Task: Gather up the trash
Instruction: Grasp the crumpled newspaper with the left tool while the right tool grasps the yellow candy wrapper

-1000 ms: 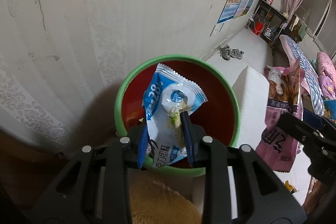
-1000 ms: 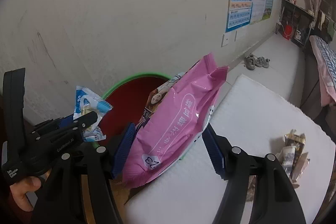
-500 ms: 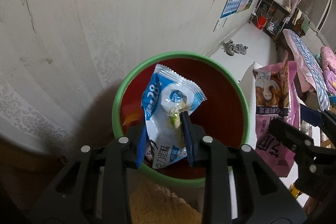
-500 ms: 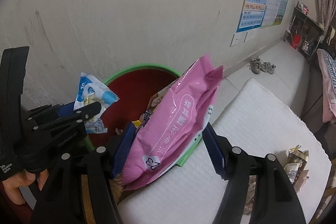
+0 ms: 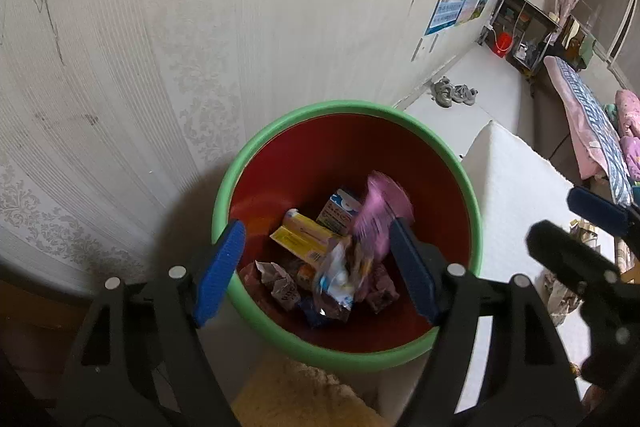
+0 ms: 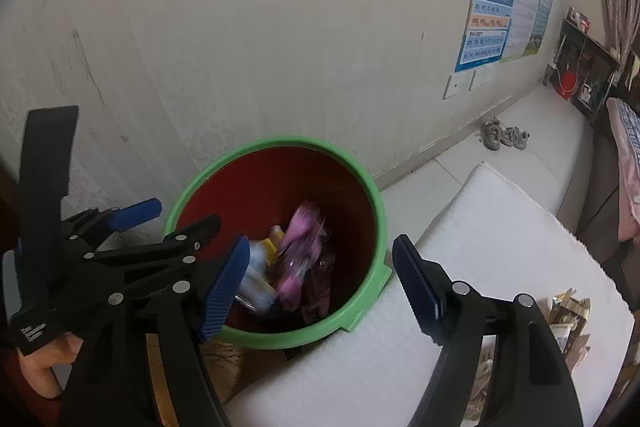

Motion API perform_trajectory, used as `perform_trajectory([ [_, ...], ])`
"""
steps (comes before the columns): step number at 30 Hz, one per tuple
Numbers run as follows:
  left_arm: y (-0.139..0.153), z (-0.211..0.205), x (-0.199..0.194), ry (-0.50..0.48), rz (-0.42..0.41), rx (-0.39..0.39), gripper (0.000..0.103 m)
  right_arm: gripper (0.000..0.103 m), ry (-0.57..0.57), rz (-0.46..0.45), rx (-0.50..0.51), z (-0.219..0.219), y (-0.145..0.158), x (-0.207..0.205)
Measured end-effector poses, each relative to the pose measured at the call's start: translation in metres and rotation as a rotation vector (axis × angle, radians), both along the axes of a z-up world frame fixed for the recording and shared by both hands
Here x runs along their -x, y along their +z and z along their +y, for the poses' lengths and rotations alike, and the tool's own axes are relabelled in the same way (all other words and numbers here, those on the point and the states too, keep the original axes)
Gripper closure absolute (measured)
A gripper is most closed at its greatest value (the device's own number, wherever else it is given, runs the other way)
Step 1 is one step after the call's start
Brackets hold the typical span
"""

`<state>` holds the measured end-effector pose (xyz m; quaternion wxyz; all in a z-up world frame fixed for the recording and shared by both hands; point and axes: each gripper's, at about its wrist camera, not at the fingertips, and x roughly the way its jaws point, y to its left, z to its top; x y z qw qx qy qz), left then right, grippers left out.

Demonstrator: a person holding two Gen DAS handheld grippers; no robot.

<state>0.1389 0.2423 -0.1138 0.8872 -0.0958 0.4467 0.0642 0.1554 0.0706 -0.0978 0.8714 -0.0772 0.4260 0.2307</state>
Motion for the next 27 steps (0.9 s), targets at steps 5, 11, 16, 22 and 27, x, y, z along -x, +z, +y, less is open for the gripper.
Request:
perform_trajectory([
  [5, 0.007, -0.005, 0.004, 0.001, -0.001, -0.006, 0.031, 0.027, -0.026, 0.003, -0.025, -0.022, 0.008, 0.011],
  [11, 0.017, -0.024, 0.030, -0.032, -0.010, -0.019, 0.031, 0.020, -0.091, -0.006, -0.010, -0.082, 0.021, 0.031],
  [16, 0.012, -0.047, 0.051, -0.072, 0.019, -0.018, 0.031, 0.019, -0.238, 0.039, 0.044, -0.170, 0.012, 0.062],
  [22, -0.004, -0.095, 0.066, -0.152, 0.077, 0.004, 0.031, 0.019, -0.374, 0.190, 0.098, -0.253, -0.034, 0.111],
  [27, -0.010, -0.144, 0.064, -0.253, 0.095, -0.001, 0.031, 0.019, -0.423, 0.261, 0.037, -0.273, -0.074, 0.143],
])
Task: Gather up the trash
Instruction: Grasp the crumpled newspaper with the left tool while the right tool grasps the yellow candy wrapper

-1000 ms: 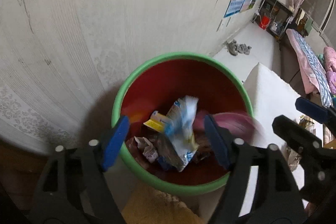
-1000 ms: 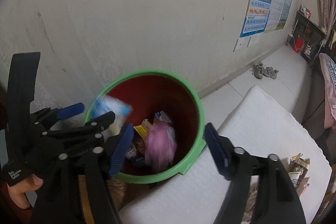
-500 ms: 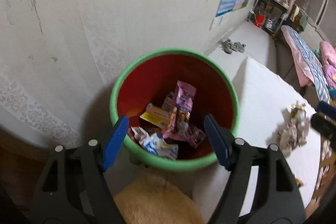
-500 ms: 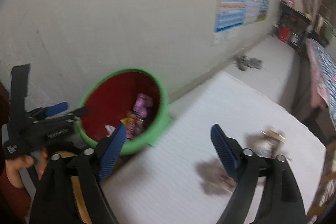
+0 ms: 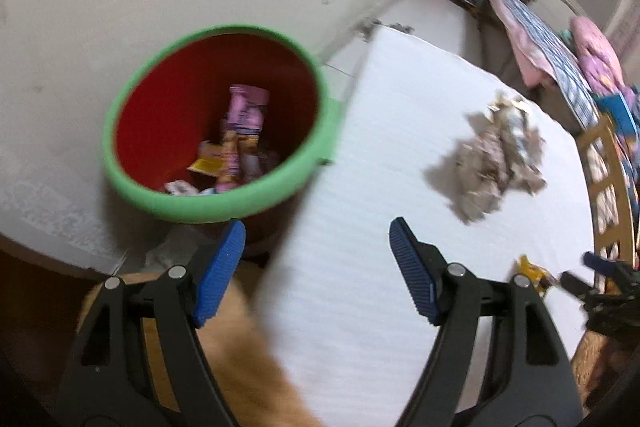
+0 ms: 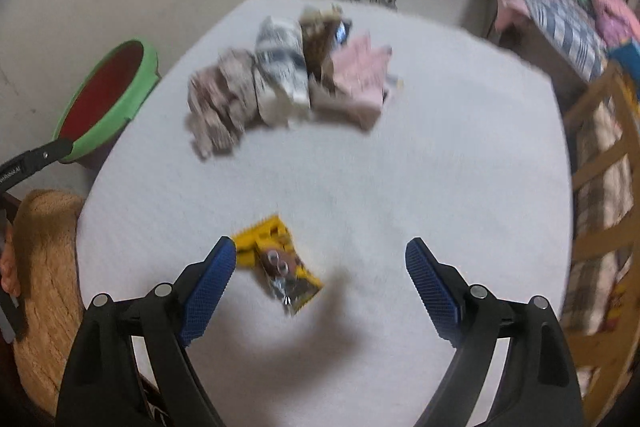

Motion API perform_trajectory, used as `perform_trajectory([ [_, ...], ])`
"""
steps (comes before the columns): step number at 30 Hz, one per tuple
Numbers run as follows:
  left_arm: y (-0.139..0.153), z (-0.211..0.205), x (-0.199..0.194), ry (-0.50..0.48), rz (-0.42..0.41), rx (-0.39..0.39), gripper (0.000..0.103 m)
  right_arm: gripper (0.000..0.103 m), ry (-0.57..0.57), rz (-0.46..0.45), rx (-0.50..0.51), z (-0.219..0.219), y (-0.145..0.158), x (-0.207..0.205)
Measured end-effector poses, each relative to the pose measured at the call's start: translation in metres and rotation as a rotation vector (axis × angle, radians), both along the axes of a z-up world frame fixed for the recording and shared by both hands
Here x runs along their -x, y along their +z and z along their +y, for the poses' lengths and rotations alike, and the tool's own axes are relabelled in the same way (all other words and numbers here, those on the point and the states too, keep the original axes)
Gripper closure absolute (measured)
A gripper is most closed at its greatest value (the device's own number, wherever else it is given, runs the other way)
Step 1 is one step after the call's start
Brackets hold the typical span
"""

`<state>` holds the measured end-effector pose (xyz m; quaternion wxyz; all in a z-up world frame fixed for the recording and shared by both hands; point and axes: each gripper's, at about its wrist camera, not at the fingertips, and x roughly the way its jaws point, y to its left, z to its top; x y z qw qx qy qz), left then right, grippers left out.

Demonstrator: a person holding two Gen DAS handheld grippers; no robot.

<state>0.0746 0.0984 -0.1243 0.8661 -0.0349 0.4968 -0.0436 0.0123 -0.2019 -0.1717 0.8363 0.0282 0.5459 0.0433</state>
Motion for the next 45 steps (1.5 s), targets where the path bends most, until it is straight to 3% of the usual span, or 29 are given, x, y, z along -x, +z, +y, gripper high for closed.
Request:
perform_trajectory([
  [4, 0.001, -0.039, -0.007, -0.071, -0.004, 0.017, 0.028, 0.025, -0.044, 0.028, -0.118, -0.002, -0.022, 0.000],
  [6, 0.004, -0.059, -0.013, -0.098, -0.016, 0.038, 0.026, 0.039, -0.081, 0.026, -0.176, -0.006, -0.029, -0.001],
  [8, 0.004, -0.077, -0.020, -0.123, -0.030, 0.054, 0.022, 0.061, -0.115, 0.028, -0.218, -0.008, -0.032, 0.000],
  [11, -0.001, -0.104, -0.031, -0.175, -0.030, 0.045, 0.019, 0.072, -0.141, 0.014, -0.252, -0.012, -0.031, 0.007],
  [14, -0.015, -0.135, -0.047, -0.252, 0.005, 0.030, 0.016, 0.072, -0.146, -0.013, -0.236, -0.015, -0.024, 0.016],
  [20, -0.043, -0.172, -0.070, -0.310, 0.046, -0.070, 0.017, 0.070, -0.135, -0.030, -0.180, -0.020, -0.025, 0.035],
  [21, -0.048, -0.176, -0.073, -0.321, 0.060, -0.075, 0.031, 0.070, -0.139, -0.026, -0.190, -0.023, -0.025, 0.036],
  [23, -0.049, -0.176, -0.073, -0.315, 0.065, -0.048, 0.044, 0.063, -0.150, -0.022, -0.208, -0.027, -0.027, 0.038],
  [24, -0.049, -0.175, -0.074, -0.314, 0.074, -0.037, 0.058, 0.059, -0.152, -0.025, -0.218, -0.029, -0.026, 0.039],
  [26, -0.049, -0.171, -0.071, -0.322, 0.086, -0.040, 0.062, 0.044, -0.153, -0.034, -0.231, -0.028, -0.024, 0.039],
  [28, -0.044, -0.166, -0.060, -0.338, 0.062, -0.064, 0.064, 0.039, -0.150, -0.038, -0.244, -0.028, -0.022, 0.038],
  [32, -0.032, -0.151, -0.036, -0.354, 0.046, -0.094, 0.064, 0.034, -0.145, -0.043, -0.253, -0.029, -0.022, 0.039],
  [36, -0.028, -0.137, -0.013, -0.346, 0.087, -0.092, 0.063, 0.034, -0.162, -0.059, -0.270, -0.036, -0.019, 0.036],
  [42, -0.036, -0.127, 0.004, -0.310, 0.111, -0.069, 0.052, 0.034, -0.166, -0.038, -0.258, -0.041, -0.024, 0.025],
  [43, -0.038, -0.128, 0.005, -0.302, 0.113, -0.071, 0.044, 0.038, -0.165, -0.021, -0.242, -0.040, -0.028, 0.023],
  [45, -0.040, -0.129, 0.003, -0.290, 0.126, -0.061, 0.042, 0.046, -0.164, -0.005, -0.248, -0.039, -0.033, 0.023],
])
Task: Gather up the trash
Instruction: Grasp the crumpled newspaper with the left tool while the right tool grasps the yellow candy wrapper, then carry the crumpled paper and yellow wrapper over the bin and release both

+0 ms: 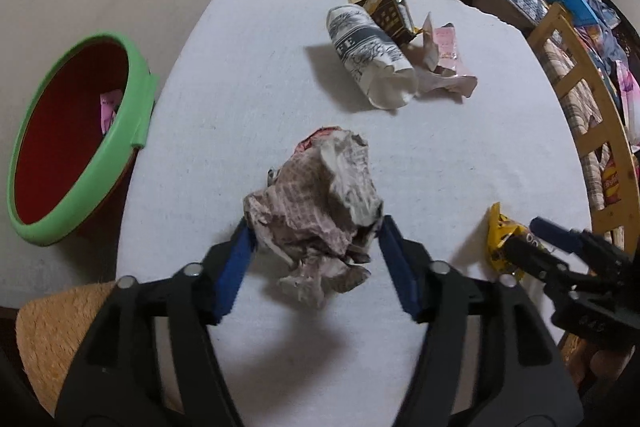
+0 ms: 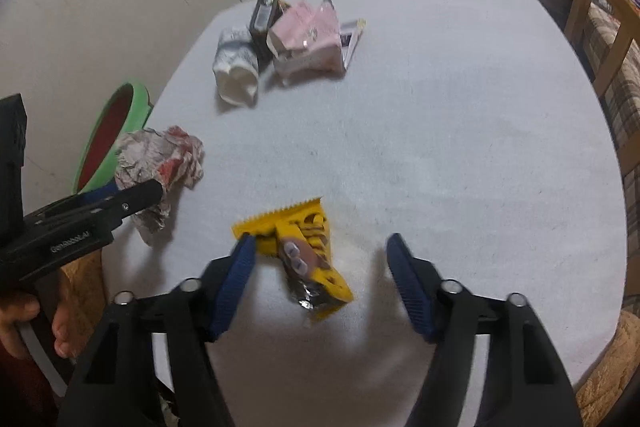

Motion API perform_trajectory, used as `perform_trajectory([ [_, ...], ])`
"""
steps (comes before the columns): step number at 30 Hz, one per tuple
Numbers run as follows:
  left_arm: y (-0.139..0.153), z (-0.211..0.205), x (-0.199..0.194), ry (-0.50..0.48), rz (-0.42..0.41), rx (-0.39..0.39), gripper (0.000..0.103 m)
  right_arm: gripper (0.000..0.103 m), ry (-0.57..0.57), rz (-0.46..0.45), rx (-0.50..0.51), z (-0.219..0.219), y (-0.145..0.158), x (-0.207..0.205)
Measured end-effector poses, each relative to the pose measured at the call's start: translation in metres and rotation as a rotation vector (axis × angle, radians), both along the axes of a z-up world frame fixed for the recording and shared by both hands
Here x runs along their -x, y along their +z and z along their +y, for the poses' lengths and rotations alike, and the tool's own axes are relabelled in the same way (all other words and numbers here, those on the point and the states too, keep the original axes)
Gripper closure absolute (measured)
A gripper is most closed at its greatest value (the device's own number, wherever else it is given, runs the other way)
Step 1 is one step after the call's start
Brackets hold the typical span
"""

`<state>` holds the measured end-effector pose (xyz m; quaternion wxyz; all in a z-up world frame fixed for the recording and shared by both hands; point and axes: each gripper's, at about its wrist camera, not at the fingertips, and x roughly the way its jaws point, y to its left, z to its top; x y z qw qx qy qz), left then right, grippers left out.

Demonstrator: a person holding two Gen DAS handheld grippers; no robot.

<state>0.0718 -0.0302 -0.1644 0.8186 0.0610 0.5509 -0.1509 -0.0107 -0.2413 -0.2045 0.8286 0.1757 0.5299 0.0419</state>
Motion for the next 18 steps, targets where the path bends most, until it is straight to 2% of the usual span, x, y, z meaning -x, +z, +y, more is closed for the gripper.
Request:
perform_trajectory([
  [3, 0.000, -0.002, -0.002, 0.006, 0.003, 0.011, 0.038, 0.054, 0.002, 0.010, -0.004, 0.001, -0.004, -0.001],
  [6, -0.002, -0.003, -0.004, 0.003, 0.001, 0.012, 0.038, 0.067, 0.001, 0.014, -0.020, 0.001, -0.004, 0.002],
  [7, -0.002, -0.003, -0.005, 0.003, 0.002, 0.018, 0.040, 0.076, -0.001, 0.013, -0.029, 0.000, -0.003, 0.002],
  [8, -0.001, -0.003, -0.005, 0.003, 0.005, 0.026, 0.044, 0.079, -0.001, 0.010, -0.031, 0.000, -0.002, 0.003],
  [9, -0.001, -0.003, -0.005, 0.001, 0.008, 0.029, 0.052, 0.079, -0.001, 0.007, -0.029, 0.001, 0.000, 0.004],
  [12, 0.002, -0.002, -0.003, -0.002, -0.003, 0.039, 0.058, 0.080, -0.004, -0.007, -0.025, 0.003, 0.006, 0.006],
  [18, 0.016, 0.006, 0.006, 0.015, -0.051, 0.054, 0.060, 0.080, -0.010, -0.059, -0.033, 0.007, 0.026, 0.005],
])
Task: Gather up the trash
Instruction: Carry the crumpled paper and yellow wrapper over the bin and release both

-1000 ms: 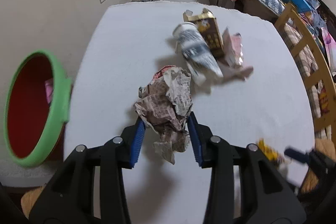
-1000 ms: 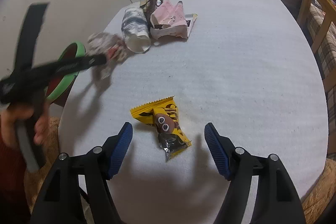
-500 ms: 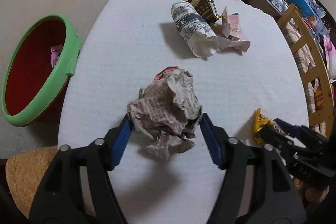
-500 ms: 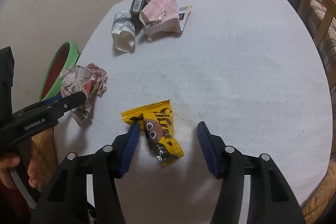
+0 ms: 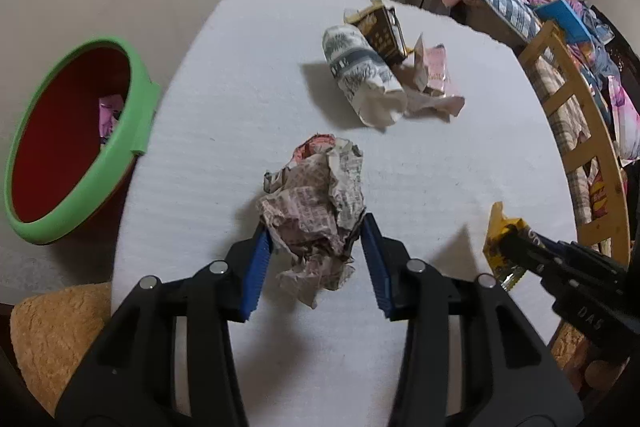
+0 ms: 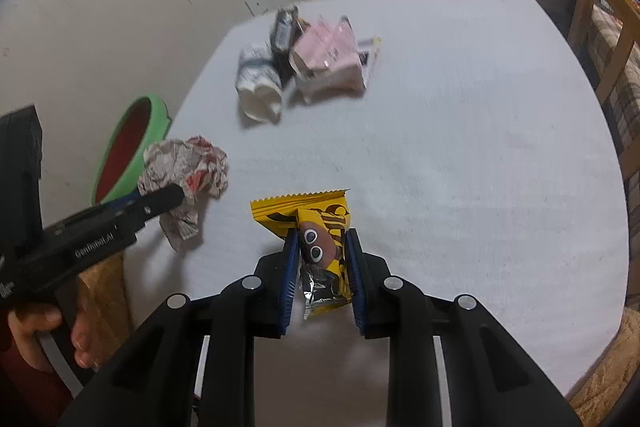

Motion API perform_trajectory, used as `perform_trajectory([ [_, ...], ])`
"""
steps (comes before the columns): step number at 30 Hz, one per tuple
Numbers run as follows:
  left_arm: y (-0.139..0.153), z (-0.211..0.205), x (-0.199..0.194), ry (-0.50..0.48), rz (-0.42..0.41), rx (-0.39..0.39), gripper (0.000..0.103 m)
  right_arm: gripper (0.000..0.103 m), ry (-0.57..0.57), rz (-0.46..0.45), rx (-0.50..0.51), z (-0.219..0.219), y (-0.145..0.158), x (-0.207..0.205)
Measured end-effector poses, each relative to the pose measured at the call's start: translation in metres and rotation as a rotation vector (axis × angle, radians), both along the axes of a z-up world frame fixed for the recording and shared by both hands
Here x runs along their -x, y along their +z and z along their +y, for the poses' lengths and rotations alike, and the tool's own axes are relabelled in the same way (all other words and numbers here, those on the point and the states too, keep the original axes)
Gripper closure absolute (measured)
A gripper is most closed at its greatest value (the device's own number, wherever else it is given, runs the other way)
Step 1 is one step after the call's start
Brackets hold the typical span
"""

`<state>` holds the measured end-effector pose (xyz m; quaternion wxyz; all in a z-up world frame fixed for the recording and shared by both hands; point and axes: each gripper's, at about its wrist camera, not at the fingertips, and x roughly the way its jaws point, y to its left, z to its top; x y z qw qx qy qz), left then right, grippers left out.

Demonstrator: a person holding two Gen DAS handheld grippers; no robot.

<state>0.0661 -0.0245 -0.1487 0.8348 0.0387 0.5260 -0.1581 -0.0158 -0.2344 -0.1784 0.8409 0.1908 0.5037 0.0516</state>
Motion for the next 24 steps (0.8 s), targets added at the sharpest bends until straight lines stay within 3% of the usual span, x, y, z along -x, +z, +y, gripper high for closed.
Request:
perform_trajectory([
  [10, 0.028, 0.016, 0.005, 0.032, -0.084, -0.001, 0.060, 0.080, 0.020, -0.061, -0.001, 0.011, 0.026, -0.010],
  [24, 0.034, 0.052, 0.004, 0.104, -0.102, 0.023, 0.060, 0.079, 0.080, -0.063, 0.010, 0.040, 0.035, -0.018],
])
